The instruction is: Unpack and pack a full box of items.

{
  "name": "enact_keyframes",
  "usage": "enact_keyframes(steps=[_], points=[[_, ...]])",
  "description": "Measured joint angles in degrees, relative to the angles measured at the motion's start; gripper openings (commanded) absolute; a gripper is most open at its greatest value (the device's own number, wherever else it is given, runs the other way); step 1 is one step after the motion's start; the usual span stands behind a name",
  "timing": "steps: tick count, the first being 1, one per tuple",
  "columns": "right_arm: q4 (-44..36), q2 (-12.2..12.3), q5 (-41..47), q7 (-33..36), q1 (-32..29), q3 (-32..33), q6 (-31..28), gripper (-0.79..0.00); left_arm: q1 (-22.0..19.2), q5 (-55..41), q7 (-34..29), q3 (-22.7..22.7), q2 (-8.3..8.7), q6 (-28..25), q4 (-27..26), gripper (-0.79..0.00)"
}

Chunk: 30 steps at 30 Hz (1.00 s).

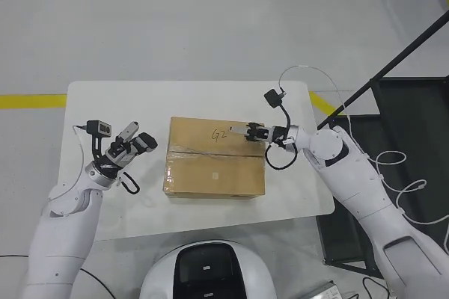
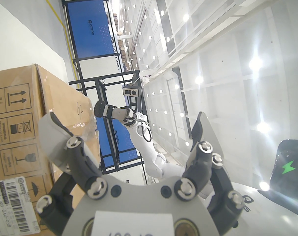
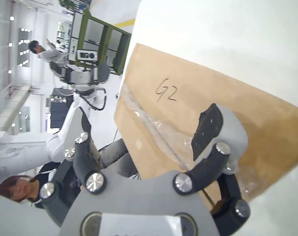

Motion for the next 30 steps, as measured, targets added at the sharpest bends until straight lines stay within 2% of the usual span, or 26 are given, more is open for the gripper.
enact_keyframes(steps=[7,17,25,30], points=[[0.31,-0.36,2.26,2.64,-1.39,-0.8,-1.91,0.0,0.57,-0.11,0.12,-0.45,0.16,0.14,0.57,0.0],[-4.87,0.31,6.48,9.79,-4.39,1.15,-6.24,0.0,0.79,0.01,0.06,-0.52,0.29,0.14,-0.21,0.0],[-8.14,0.98,9.94,14.59,-6.31,3.25,-7.25,0.0,0.78,-0.18,-0.14,-0.22,0.32,0.16,-0.09,0.0],[-9.38,1.51,7.44,12.62,-7.68,5.46,-7.18,0.0,0.64,-0.06,-0.28,-0.16,0.37,0.21,0.04,0.0]])
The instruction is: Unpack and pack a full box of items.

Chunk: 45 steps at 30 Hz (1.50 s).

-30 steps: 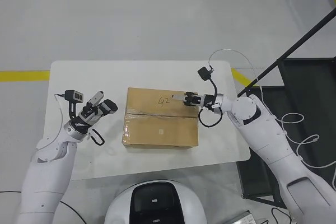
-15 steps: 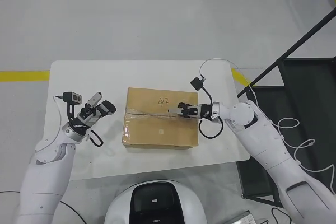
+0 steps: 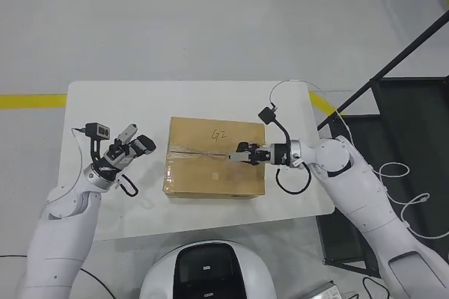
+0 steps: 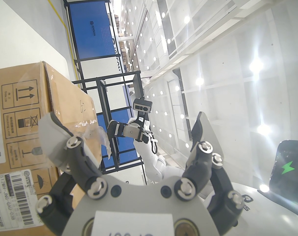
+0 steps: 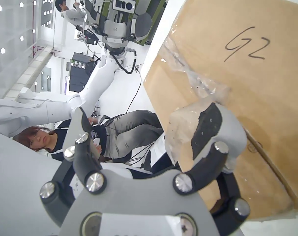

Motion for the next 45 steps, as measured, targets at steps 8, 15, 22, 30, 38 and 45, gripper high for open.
enact_keyframes(steps=[8,15,22,30,38,45], points=[[-7.52,1.57,-3.43,-2.93,-5.1,6.94,-0.21,0.0,-0.42,0.12,-0.04,0.22,0.04,0.1,0.55,0.0],[-5.89,0.2,-2.77,-2.28,-0.73,0.72,2.87,0.0,-0.39,-0.25,0.04,0.24,0.06,-0.45,0.81,0.0],[5.36,-2.54,-3.34,-5.62,5.87,-8.04,3.73,0.0,0.32,-0.43,0.03,-0.47,0.27,-0.16,0.93,0.0],[12.19,-3.01,-2.96,-7.31,7.24,-7.75,4.74,0.0,-0.32,-0.06,-0.24,0.3,0.23,0.18,1.03,0.0],[8.23,-0.79,-2.13,-7.28,0.63,-0.18,5.34,0.0,-0.67,0.09,-0.42,0.26,0.32,0.19,1.89,0.0],[1.49,1.26,0.6,-7.49,-7.27,8.61,3.87,0.0,-0.93,0.56,-0.03,0.46,0.35,0.51,2.29,0.0]])
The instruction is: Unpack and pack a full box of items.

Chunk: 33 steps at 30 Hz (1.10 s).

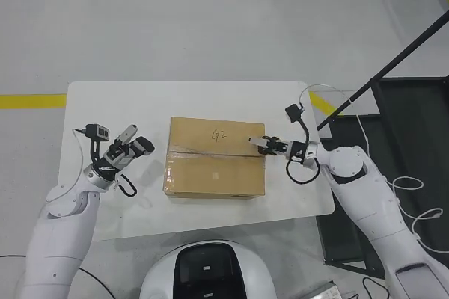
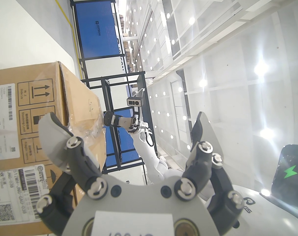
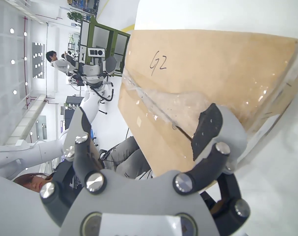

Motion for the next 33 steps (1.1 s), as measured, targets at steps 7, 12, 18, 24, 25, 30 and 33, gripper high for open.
enact_keyframes(steps=[7,12,18,24,25,30,33], points=[[-6.08,1.38,10.52,1.7,-9.33,10.03,-8.98,0.0,-1.21,1.03,1.21,1.61,-0.27,0.83,0.39,0.0],[-5.94,1.54,14.36,3.93,-10.9,11.9,-12.93,0.0,-2.28,1.43,1.91,2.94,-0.53,1.67,0.47,0.0],[-6.2,1.47,12.14,9.75,-8.47,9.01,-13.98,0.0,-2.93,1.37,2.12,3.87,-0.71,2.11,0.59,0.0],[-2.49,0.45,8.07,9.33,-1.35,3.19,-13.13,0.0,-2.82,0.8,2.3,4.37,-0.86,1.68,1.87,0.0],[-1.11,0.08,7.44,8.99,0.58,1.51,-12.55,0.0,-2.74,0.63,2.35,4.3,-0.86,1.5,2.03,0.0],[5.46,-1.82,5.37,7.22,8.28,-6.05,-8.61,0.0,-2.27,0.08,2.53,3.49,-0.74,1.05,2.48,0.0],[9.33,-3.01,3.41,5.57,12.29,-10.07,-6.09,0.0,-1.94,-0.15,2.75,2.98,-0.65,0.96,2.76,0.0]])
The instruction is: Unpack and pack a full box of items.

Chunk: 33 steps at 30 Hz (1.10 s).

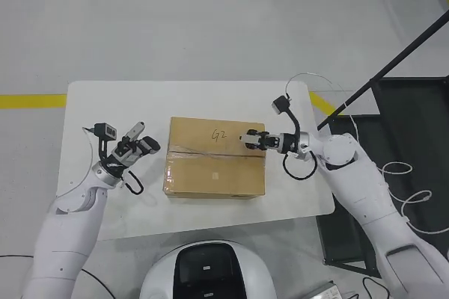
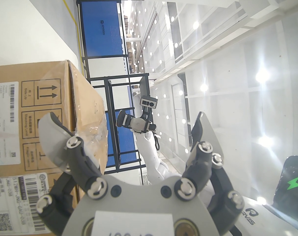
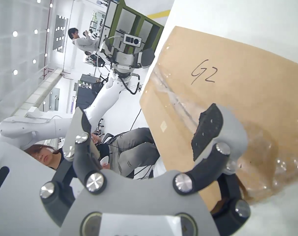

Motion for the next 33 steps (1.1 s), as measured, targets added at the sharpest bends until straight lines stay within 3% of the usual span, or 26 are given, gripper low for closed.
enact_keyframes(steps=[6,12,33], points=[[6.85,-1.72,-1.92,-3.33,4.44,-4.3,0.72,0.0,0.39,-0.42,0.1,-0.67,0.12,0.04,0.28,0.0],[9.63,-2.28,-1.43,-2.12,5.34,-5.4,0.96,0.0,0.51,-0.06,0.21,-0.85,0.18,0.31,0.06,0.0],[-1.15,0.74,-4.93,-0.8,-4.81,2.67,5.96,0.0,0.42,0.49,-0.49,-0.5,0.22,1.09,0.27,0.0]])
